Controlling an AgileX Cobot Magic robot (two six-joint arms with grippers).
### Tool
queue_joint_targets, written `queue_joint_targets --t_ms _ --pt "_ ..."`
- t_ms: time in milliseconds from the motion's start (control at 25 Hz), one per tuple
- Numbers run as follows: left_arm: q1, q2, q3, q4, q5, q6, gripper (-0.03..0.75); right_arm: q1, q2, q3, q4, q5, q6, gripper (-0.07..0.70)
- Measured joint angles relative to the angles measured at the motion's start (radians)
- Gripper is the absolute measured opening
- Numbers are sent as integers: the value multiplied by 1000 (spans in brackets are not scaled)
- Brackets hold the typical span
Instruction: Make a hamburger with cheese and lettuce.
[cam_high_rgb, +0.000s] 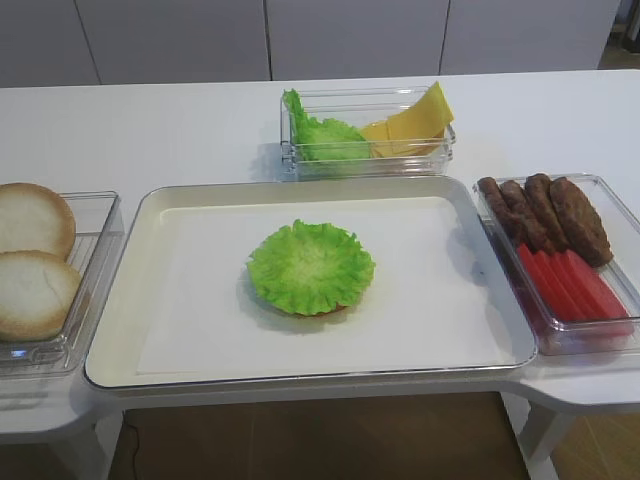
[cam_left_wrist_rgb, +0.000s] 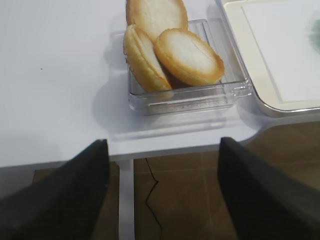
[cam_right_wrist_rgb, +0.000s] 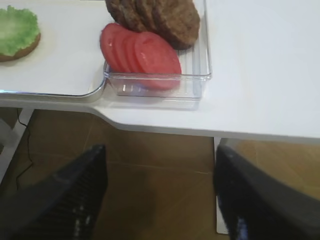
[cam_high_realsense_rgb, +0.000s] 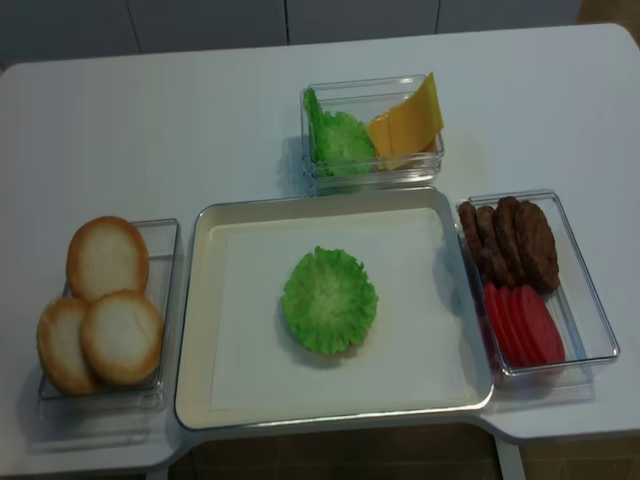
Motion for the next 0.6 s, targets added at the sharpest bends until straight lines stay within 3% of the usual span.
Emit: queue_joint_targets --t_ms 360,600 --pt "0 0 0 0 0 0 493 0 0 35 33 -73 -93 503" --pt "0 0 0 0 0 0 493 0 0 44 23 -76 -82 503"
